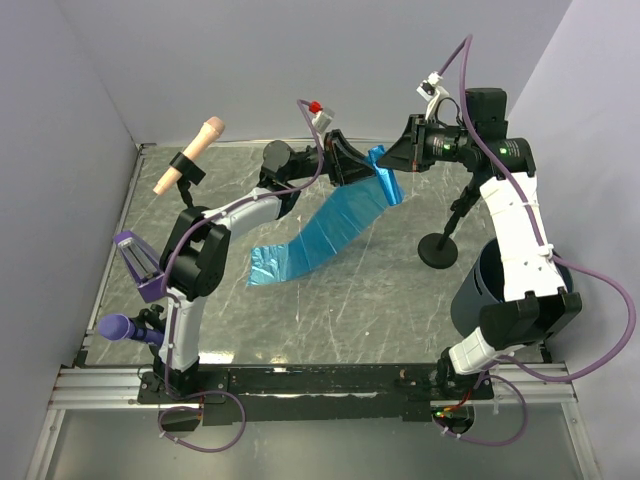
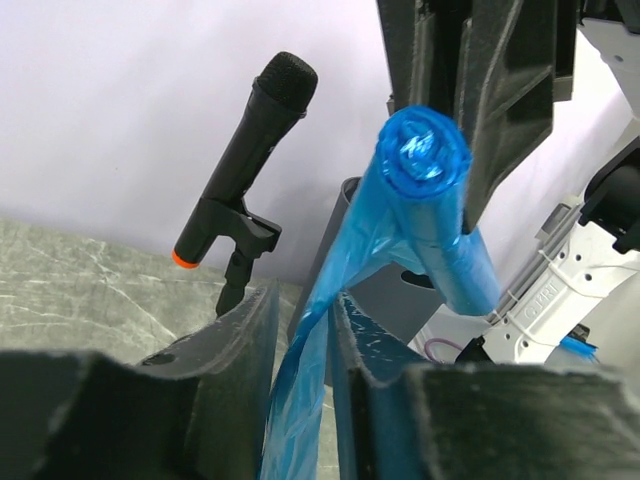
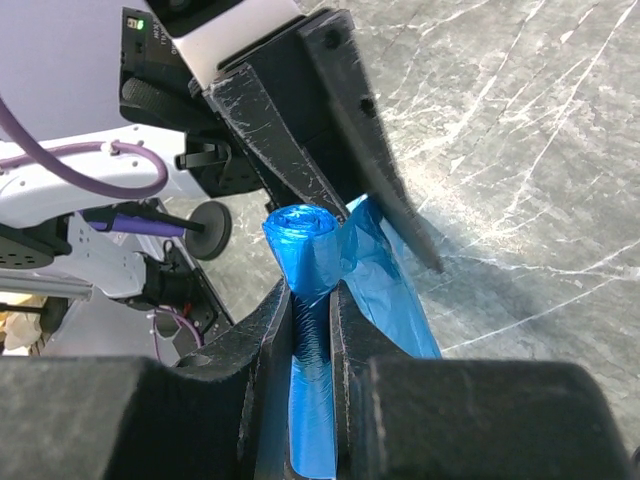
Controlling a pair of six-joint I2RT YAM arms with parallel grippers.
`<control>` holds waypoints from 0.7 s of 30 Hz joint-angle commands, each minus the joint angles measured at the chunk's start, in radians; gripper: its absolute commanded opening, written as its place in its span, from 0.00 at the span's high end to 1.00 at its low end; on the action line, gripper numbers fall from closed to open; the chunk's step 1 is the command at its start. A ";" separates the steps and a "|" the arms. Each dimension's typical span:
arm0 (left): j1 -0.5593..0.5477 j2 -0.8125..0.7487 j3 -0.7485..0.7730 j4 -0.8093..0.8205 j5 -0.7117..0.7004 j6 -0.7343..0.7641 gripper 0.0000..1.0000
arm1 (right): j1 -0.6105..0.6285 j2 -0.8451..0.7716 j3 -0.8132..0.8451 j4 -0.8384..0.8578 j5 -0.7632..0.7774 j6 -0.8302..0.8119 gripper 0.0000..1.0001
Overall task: Put the trash bags into the trash bin
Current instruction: Unfold the trash bag at the center of the board.
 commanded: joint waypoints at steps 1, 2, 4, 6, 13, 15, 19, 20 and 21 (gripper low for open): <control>-0.006 -0.020 0.049 0.054 0.031 -0.011 0.77 | 0.003 0.001 0.044 0.030 -0.002 0.011 1.00; -0.006 -0.017 0.049 0.056 0.036 -0.010 0.83 | 0.002 0.006 0.047 0.031 -0.001 0.013 1.00; -0.008 -0.016 0.048 0.061 0.051 -0.005 0.90 | 0.002 0.007 0.052 0.031 0.001 0.013 1.00; -0.006 -0.017 0.042 0.065 0.065 -0.002 0.92 | 0.000 0.013 0.058 0.034 0.001 0.014 1.00; -0.008 -0.020 0.025 0.071 0.123 0.015 0.99 | -0.024 0.036 0.099 0.054 0.073 0.022 1.00; -0.011 -0.026 0.031 0.076 0.154 0.012 1.00 | -0.026 0.053 0.112 0.030 0.152 -0.009 1.00; -0.015 -0.046 0.034 0.074 0.253 0.015 0.99 | -0.029 0.087 0.110 0.056 0.323 -0.039 1.00; -0.015 -0.052 0.031 0.079 0.273 0.006 0.99 | -0.030 0.105 0.122 0.062 0.346 -0.043 1.00; -0.017 -0.058 0.028 0.076 0.292 -0.002 0.99 | -0.030 0.131 0.138 0.064 0.360 -0.044 1.00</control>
